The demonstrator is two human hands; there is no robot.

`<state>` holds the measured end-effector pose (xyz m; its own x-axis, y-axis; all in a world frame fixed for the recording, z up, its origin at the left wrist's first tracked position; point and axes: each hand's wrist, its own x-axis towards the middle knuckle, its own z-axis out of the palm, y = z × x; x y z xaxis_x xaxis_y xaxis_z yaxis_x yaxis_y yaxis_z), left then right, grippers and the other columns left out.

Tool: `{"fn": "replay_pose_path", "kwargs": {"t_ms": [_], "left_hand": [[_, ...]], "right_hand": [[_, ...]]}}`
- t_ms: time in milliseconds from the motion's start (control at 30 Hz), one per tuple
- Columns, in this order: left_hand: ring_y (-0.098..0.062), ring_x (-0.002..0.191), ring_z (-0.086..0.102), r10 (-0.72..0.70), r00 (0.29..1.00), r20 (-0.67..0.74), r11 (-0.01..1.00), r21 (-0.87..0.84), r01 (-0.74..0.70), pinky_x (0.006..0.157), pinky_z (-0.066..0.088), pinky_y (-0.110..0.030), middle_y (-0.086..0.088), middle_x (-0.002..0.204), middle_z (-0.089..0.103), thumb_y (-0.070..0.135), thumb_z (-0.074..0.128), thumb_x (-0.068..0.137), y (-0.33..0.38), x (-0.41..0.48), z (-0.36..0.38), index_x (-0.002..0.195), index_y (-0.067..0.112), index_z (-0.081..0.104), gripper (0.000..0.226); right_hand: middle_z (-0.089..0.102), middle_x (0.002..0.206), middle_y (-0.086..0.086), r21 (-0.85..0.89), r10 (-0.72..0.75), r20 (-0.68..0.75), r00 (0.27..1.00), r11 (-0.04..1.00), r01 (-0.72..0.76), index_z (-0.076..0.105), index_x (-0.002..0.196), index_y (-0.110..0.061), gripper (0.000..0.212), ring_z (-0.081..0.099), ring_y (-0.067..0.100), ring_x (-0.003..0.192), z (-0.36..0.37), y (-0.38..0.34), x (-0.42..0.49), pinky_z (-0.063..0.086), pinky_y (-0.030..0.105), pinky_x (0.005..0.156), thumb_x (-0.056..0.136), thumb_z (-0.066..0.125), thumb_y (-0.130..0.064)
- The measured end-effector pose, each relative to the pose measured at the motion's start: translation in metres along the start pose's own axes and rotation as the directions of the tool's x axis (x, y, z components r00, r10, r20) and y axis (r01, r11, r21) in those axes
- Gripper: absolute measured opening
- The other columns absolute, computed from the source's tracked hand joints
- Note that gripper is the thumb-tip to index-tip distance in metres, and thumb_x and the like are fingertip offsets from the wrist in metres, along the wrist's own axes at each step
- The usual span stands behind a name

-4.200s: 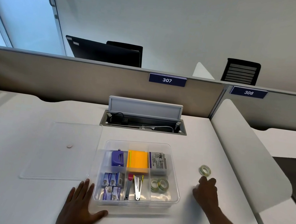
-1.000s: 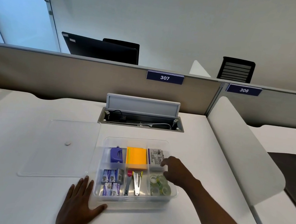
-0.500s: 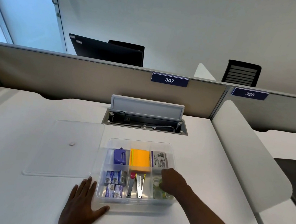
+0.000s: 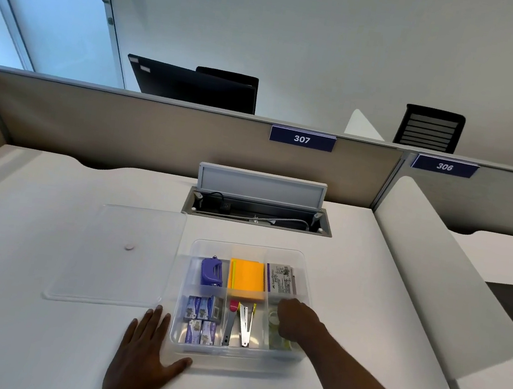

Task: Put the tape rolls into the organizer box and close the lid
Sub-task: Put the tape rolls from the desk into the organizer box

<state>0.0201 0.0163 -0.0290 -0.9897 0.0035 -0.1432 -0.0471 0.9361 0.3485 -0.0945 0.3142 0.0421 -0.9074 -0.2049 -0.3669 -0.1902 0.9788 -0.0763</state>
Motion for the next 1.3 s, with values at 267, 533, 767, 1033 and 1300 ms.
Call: {"fn": "replay_pose_path", "kwargs": {"t_ms": [267,533,767,1033,1300], "left_hand": [[-0.020,0.146,0.008,0.010,0.998,-0.061,1.000,0.019,-0.009,0.107,-0.022,-0.023,-0.006,0.158,0.011,0.090,0.030,0.064,0.001,-0.002,-0.001,0.147,0.016,0.022,0.112],[-0.022,0.145,0.014,0.009,0.999,-0.043,1.000,0.000,-0.009,0.108,-0.019,-0.023,-0.007,0.157,0.018,0.090,0.032,0.064,0.002,-0.003,-0.003,0.146,0.014,0.027,0.111],[-0.022,0.144,0.017,0.006,0.999,-0.032,1.000,0.001,-0.006,0.109,-0.017,-0.024,-0.007,0.156,0.021,0.089,0.035,0.065,0.003,-0.003,-0.004,0.145,0.014,0.030,0.110],[-0.021,0.145,0.015,0.008,0.999,-0.036,1.000,0.001,-0.008,0.109,-0.018,-0.024,-0.006,0.157,0.018,0.090,0.032,0.064,0.002,-0.003,-0.003,0.145,0.015,0.028,0.111],[-0.021,0.145,0.012,0.017,0.998,-0.063,1.000,0.007,-0.016,0.109,-0.018,-0.024,-0.006,0.157,0.016,0.091,0.028,0.063,0.001,-0.002,-0.002,0.145,0.015,0.028,0.112]], "right_hand": [[0.069,0.106,0.010,0.032,0.046,-0.103,0.994,0.999,-0.042,0.058,0.111,-0.007,0.038,0.068,0.028,0.093,-0.003,-0.004,0.001,0.055,0.035,0.078,0.077,0.060,-0.022],[0.065,0.115,0.018,0.321,0.116,-0.088,0.989,0.944,-0.082,0.055,0.110,-0.002,0.036,0.067,0.032,0.095,-0.003,-0.008,0.003,0.058,0.033,0.080,0.076,0.058,-0.015],[0.063,0.121,0.020,0.436,0.144,-0.142,0.979,0.898,-0.068,0.057,0.111,0.004,0.028,0.064,0.031,0.107,0.002,-0.002,0.002,0.054,0.031,0.088,0.086,0.057,-0.011],[0.068,0.115,0.017,0.489,0.192,-0.154,0.969,0.867,-0.095,0.064,0.103,0.001,0.023,0.065,0.028,0.106,0.005,0.005,0.002,0.053,0.031,0.092,0.084,0.058,-0.010],[0.067,0.115,0.019,0.494,0.208,-0.149,0.967,0.863,-0.110,0.064,0.104,0.003,0.024,0.065,0.030,0.106,0.004,0.003,0.001,0.053,0.032,0.093,0.084,0.056,-0.009]]}}
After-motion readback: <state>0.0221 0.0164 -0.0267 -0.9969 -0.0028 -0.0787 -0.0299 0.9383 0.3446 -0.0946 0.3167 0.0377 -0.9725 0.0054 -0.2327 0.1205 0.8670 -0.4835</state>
